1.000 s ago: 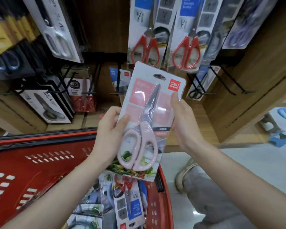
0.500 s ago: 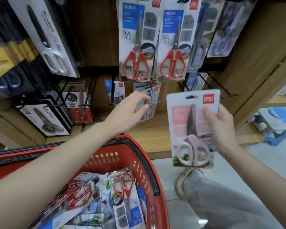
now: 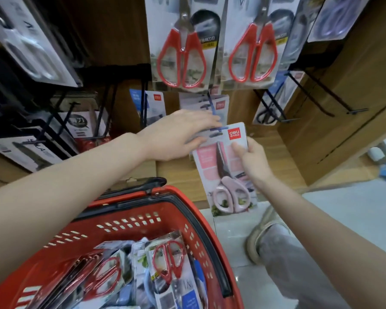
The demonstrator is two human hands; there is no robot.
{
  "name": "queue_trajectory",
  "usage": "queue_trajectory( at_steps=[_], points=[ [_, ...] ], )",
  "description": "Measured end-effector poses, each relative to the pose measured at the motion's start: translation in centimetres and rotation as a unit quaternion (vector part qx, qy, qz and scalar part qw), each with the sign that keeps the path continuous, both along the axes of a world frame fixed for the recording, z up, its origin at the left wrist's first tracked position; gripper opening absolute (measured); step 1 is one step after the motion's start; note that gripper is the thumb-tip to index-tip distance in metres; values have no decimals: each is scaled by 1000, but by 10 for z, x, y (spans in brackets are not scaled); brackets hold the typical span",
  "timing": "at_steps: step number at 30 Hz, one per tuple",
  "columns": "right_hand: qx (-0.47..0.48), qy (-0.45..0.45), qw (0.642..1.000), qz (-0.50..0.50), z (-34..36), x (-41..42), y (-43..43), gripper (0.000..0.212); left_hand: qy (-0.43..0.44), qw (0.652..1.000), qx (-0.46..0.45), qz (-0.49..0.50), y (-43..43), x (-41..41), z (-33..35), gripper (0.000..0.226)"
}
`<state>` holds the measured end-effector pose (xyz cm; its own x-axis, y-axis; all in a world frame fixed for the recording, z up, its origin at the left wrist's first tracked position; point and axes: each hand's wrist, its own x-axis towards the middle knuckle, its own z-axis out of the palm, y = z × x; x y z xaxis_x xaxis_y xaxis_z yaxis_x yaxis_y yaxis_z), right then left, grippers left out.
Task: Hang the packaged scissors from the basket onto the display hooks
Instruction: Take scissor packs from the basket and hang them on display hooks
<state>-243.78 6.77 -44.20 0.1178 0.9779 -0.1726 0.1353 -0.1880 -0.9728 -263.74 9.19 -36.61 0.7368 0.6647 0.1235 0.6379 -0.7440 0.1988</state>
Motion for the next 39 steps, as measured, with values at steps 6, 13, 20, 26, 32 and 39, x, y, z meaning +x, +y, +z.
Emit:
queue_trajectory(
  at_steps=[6, 13, 20, 26, 32, 39],
  points=[
    [1, 15, 1000, -12, -3, -17, 27, 14, 18, 999, 49, 5, 4, -18, 0, 40],
    [-5, 17, 999, -49, -23, -17, 53, 3, 25, 992, 90, 86, -22, -71, -2, 37],
    [-26, 6, 997, -68, -6, -35, 83, 5, 33, 990, 81, 113, -46, -92, -16, 47],
    [-38, -1, 996, -75, -3, -37, 90, 11, 2, 988, 75, 132, -56, -94, -21, 52],
    [-47, -200, 977, -58, 4, -34, 80, 21, 3, 985, 77, 157, -66, -89, -22, 57],
    [5, -431, 898, 89, 17, -36, 19, 33, 58, 971, 136, 187, -97, -80, -10, 41]
  ],
)
